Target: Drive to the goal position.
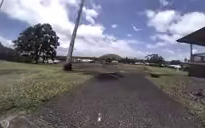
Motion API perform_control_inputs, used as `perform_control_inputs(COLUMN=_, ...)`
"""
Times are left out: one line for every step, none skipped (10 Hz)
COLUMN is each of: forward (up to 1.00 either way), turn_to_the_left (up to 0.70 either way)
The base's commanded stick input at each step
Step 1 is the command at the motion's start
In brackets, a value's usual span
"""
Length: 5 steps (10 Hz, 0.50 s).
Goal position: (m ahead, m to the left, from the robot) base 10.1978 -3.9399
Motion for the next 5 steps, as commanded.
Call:
perform_control_inputs(forward=0.70, turn_to_the_left=-0.35)
perform_control_inputs(forward=0.70, turn_to_the_left=-0.35)
perform_control_inputs(forward=0.70, turn_to_the_left=-0.35)
perform_control_inputs(forward=0.70, turn_to_the_left=-0.32)
perform_control_inputs(forward=0.70, turn_to_the_left=-0.24)
